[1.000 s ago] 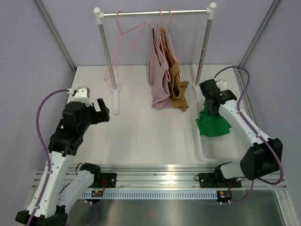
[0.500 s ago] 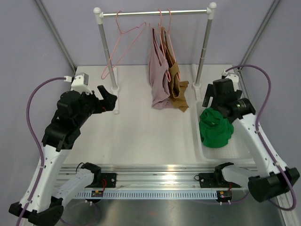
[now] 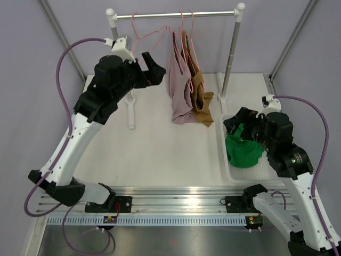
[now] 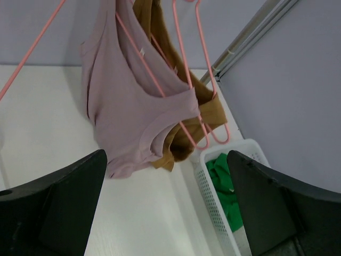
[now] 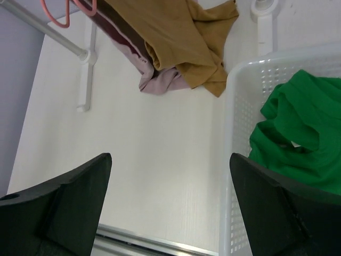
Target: Remove the tank top from the hanger
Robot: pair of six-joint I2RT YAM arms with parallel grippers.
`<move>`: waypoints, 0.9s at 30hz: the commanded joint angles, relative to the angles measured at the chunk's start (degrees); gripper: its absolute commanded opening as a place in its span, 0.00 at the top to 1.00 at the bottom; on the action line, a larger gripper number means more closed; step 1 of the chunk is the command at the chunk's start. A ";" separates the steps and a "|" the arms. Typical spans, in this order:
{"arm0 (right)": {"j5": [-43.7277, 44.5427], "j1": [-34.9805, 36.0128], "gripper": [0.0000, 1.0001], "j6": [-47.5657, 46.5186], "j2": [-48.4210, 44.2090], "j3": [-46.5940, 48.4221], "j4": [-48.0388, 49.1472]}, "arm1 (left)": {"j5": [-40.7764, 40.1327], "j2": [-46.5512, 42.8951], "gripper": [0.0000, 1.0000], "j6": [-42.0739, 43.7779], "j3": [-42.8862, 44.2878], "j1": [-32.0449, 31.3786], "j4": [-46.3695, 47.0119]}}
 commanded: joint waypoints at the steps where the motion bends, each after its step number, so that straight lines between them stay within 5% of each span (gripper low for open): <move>1: -5.71 -0.16 0.01 2.62 -1.69 -1.41 1.85 | -4.39 7.58 0.01 1.33 9.42 -1.49 4.62; 12: -15.65 -0.07 0.01 3.15 -4.59 -4.58 1.59 | -3.52 29.04 0.04 4.32 30.18 -2.38 9.01; 21: -16.09 -0.16 0.01 2.18 -6.44 -2.56 -0.78 | -8.53 39.67 0.30 9.94 36.05 -2.55 9.64; 27: -16.36 -0.16 0.01 1.39 -6.00 -2.03 -1.49 | -11.17 41.88 0.39 12.84 37.30 -2.64 8.58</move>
